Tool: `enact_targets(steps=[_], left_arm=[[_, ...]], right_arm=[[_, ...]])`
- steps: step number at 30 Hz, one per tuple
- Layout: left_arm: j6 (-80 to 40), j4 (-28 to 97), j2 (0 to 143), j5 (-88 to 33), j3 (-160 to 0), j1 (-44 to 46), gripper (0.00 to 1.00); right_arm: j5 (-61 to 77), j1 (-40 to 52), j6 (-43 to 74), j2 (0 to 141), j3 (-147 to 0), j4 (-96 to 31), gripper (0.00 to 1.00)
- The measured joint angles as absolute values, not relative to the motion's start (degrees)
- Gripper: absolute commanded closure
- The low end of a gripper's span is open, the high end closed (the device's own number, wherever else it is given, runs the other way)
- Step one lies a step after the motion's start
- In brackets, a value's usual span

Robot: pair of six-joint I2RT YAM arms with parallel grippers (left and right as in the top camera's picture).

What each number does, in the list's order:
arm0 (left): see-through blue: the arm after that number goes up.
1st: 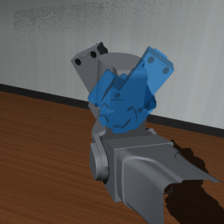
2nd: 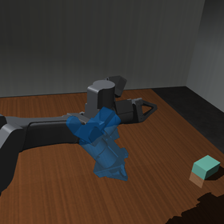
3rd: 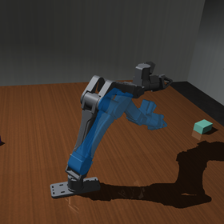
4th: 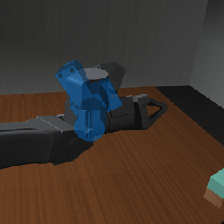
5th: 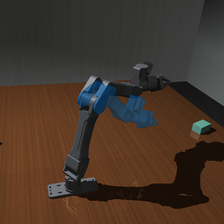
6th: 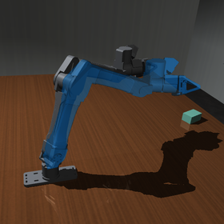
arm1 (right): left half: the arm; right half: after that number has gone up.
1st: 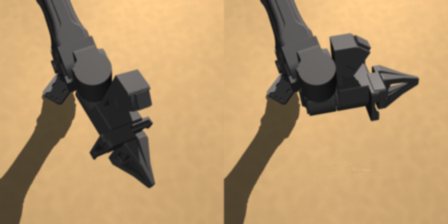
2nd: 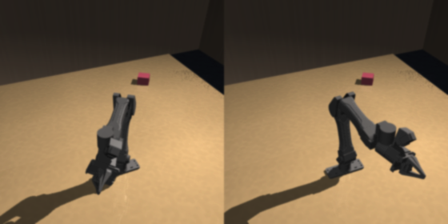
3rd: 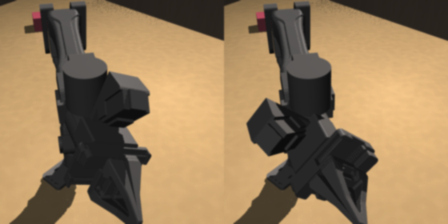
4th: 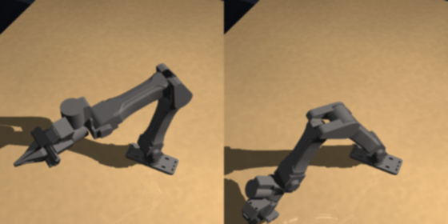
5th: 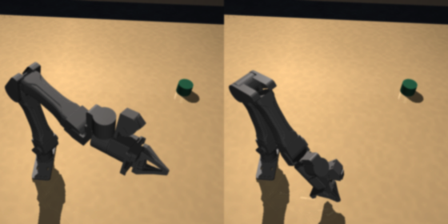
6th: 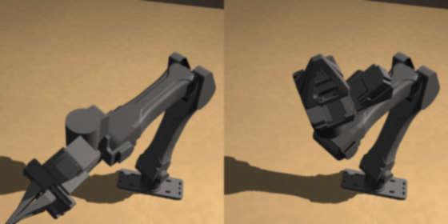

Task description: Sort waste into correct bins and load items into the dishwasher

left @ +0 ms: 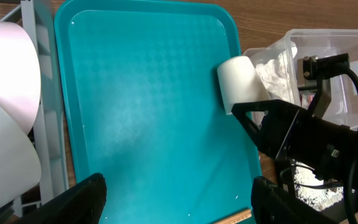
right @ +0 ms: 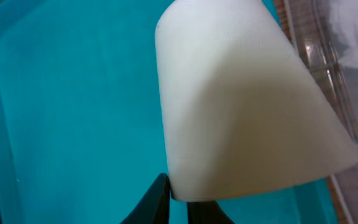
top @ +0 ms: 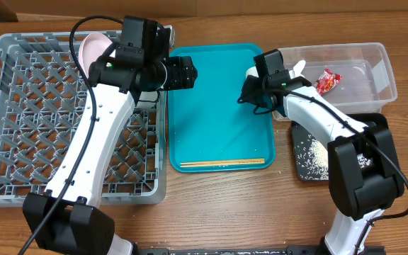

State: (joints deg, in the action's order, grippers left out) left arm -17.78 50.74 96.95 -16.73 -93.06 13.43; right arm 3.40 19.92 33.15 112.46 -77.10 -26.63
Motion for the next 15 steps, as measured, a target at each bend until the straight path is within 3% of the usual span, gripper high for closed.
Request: enact_targets(steps=[15], left_arm=[[-17.74,51.07,96.95,-16.51,-93.06,13.43,0.24]], right_arm=[[7.07,19.9,18.06,112.33,-77.47,-40.12,0.9]])
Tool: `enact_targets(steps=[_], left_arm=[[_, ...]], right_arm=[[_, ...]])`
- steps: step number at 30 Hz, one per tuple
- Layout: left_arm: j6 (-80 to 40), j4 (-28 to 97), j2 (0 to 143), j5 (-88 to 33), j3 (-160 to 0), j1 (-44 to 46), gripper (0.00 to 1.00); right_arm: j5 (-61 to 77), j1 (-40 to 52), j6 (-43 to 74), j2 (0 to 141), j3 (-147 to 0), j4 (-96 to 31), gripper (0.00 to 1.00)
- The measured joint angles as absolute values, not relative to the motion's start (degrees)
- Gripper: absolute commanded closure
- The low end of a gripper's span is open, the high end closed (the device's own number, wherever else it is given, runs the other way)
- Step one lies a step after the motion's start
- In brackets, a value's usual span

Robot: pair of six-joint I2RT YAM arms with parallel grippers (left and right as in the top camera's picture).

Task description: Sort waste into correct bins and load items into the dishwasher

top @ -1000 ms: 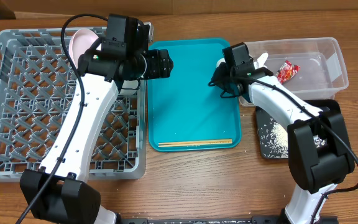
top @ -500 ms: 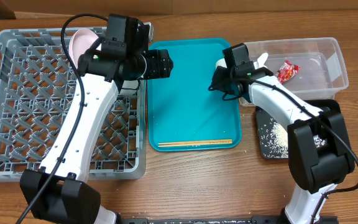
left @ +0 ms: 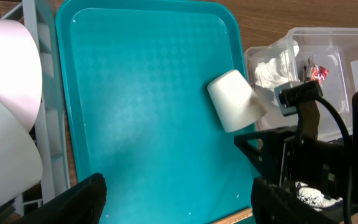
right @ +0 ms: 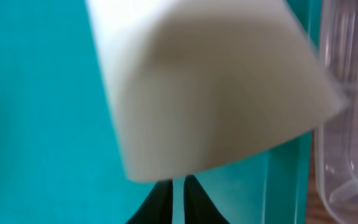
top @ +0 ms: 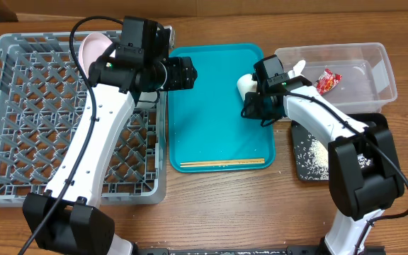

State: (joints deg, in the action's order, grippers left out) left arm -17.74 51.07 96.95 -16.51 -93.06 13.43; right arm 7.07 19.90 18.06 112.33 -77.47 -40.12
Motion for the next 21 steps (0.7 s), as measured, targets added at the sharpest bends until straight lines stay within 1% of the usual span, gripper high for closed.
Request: enact_targets(steps=[2,4,7,9,15,18,21], left_arm=[[-17.74,51.07,96.95,-16.51,-93.06,13.43,0.24],[-17.74,51.09,96.95,-16.51,-93.06,13.43,0.24],[-17.74,51.11,96.95,-16.51,-93.06,13.43,0.24],[-17.74,51.16,96.95,-16.51,-93.06,13.43,0.23],[-17.74,51.31,96.95,-16.49,-93.06,13.5,0.23],[-17.74,51.44,96.95,-16.49,-93.06,13.67,0.23],[-17.74,51.7,96.95,-16.49,-93.06,13.69,0.23]], right_arm=[[7.81,19.9,18.0,111.59,-77.45,-41.1,0.88],[8.86,19.88,18.55,110.15,-77.45,-41.17,0.82],[10.76,19.66,20.99,106.94,-77.47,-40.73,0.69],[11.88,19.31,23.24,104.9,-77.62,-39.68,0.67],[13.21,19.25,32.77,103.57,-77.62,-34.15,0.67],[12.56,19.84,37.71,103.57,-77.6,-35.27,0.65],[10.81,20.69,45.3,103.57,-77.54,-38.61,0.62]])
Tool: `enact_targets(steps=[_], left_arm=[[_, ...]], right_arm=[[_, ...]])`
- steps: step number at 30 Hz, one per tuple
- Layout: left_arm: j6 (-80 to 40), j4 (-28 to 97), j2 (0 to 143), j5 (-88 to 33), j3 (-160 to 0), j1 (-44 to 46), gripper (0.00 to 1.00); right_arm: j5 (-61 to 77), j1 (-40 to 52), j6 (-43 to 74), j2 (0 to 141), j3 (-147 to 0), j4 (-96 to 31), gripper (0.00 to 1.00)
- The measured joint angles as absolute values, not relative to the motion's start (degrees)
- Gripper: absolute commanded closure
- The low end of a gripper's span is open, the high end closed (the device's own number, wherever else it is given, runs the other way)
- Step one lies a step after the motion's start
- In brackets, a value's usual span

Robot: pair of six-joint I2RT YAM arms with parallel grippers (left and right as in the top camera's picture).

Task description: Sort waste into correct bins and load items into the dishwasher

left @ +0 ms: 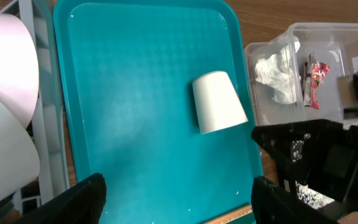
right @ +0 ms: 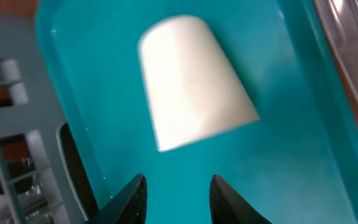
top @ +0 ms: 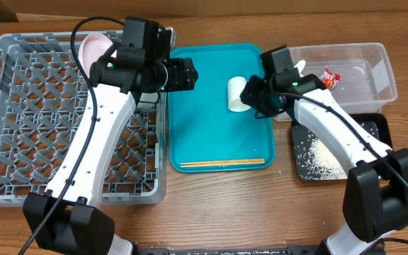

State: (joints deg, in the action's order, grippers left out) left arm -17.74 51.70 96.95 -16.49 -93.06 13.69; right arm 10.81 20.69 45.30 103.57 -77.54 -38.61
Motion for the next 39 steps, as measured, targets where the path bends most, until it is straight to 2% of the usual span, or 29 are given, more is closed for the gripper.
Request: enact_targets(steps=[5,8,20,24,33,39], left_arm=[[-17.74,52.34,96.95,-16.49,-93.06,13.69,0.23],[-17.74,52.34,96.95,-16.49,-93.06,13.69,0.23],[-17.54,54.08,96.95,-15.81,-93.06,13.72,0.24],[-17.54,54.98,96.95,-15.62,-93.06,13.72,0.25],[-16.47,55.59,96.95,-14.28,-93.06,13.91,0.25],[-16.27,55.35,96.95,-13.69,-93.06,14.15,0.25]], right_arm=[[8.6,21.43,57.32,103.57,-77.34,-40.62,0.59],[7.01,22.31,62.85,103.81,-77.23,-39.2,0.53],[5.26,26.65,72.47,111.59,-77.19,-27.79,0.55],[3.57,26.65,73.23,114.1,-77.17,-23.0,0.62],[2.02,26.65,65.45,116.75,-77.1,-17.43,0.96],[2.37,26.68,58.98,116.62,-77.36,-17.32,0.96]])
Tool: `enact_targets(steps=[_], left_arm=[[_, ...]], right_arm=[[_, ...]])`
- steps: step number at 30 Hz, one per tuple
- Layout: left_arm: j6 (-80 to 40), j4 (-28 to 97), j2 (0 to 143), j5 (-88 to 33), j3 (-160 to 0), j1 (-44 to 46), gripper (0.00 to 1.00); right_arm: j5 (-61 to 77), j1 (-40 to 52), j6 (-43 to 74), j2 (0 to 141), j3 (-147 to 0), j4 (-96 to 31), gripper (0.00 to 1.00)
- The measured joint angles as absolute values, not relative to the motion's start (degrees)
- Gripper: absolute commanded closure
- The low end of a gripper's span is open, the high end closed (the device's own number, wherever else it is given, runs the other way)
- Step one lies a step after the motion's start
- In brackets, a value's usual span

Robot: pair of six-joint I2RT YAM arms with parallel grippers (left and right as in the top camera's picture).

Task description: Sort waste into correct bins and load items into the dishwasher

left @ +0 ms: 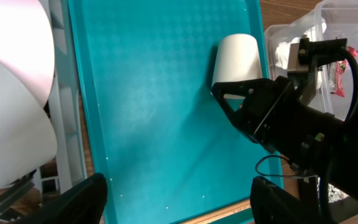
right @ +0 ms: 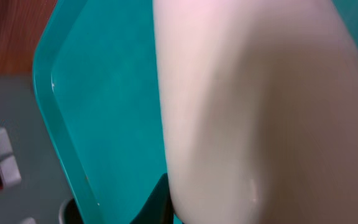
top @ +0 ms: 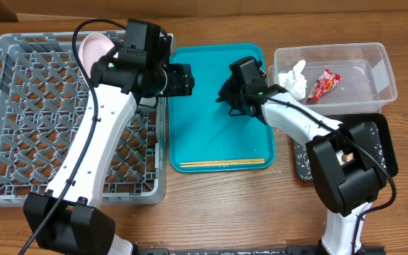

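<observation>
A white cup lies on its side on the teal tray, near the tray's upper right. My right gripper sits over it and hides it from overhead. The cup fills the right wrist view. One finger presses its side, the other is hidden by the cup, and the jaws stand narrow. My left gripper hangs open over the tray's upper left with nothing between its fingers. A pair of chopsticks lies at the tray's near end.
A grey dish rack stands at the left with a pink bowl in its back corner. A clear bin at the right holds crumpled tissue and a red wrapper. A black tray with white crumbs lies below the bin.
My right gripper stood open to the right of the cup lying free on the tray. Now it is down on the cup with its jaws narrowed. The left arm barely shifted.
First the cup sat at the tray's right edge against my shut right gripper. Then it was a little further onto the tray. Then it lay free near the middle right with the gripper open beside it. Now the gripper is closed on it there.
</observation>
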State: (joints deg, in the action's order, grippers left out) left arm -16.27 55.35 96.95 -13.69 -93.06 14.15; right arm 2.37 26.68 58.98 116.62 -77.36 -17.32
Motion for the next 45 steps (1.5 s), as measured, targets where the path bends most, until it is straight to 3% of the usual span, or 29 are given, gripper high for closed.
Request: enact_targets(steps=[12,24,26,27,31,34,35,37,45], left_arm=[[-16.01,55.29,96.95,-13.45,-93.06,14.28,0.25],[-15.81,55.35,96.95,-13.26,-93.06,14.28,0.24],[-15.81,55.37,96.95,-13.26,-93.06,14.28,0.23],[-15.81,55.37,96.95,-13.26,-93.06,14.28,0.23],[-15.64,55.46,96.95,-13.26,-93.06,14.28,0.21],[-15.44,55.64,96.95,-13.26,-93.06,14.28,0.2],[-15.4,55.66,96.95,-13.26,-93.06,14.28,0.2],[-15.29,55.72,96.95,-13.26,-93.06,14.28,0.2],[-15.16,55.7,96.95,-13.26,-93.06,14.85,0.2]], right_arm=[[8.88,26.5,47.09,116.51,-77.45,-19.62,0.96],[18.33,26.61,40.91,108.64,-76.75,-43.09,0.96],[18.81,26.35,40.23,104.49,-76.75,-44.38,0.87],[18.87,26.22,40.1,103.46,-76.75,-44.53,0.71],[16.84,24.01,40.16,97.95,-76.75,-44.42,0.59],[13.43,22.94,38.54,97.82,-76.75,-43.75,0.32],[12.4,22.83,37.82,97.89,-76.75,-43.48,0.28],[9.98,22.83,35.79,97.89,-76.75,-43.03,0.23],[3.46,22.31,32.53,99.04,-76.77,-38.11,0.25]])
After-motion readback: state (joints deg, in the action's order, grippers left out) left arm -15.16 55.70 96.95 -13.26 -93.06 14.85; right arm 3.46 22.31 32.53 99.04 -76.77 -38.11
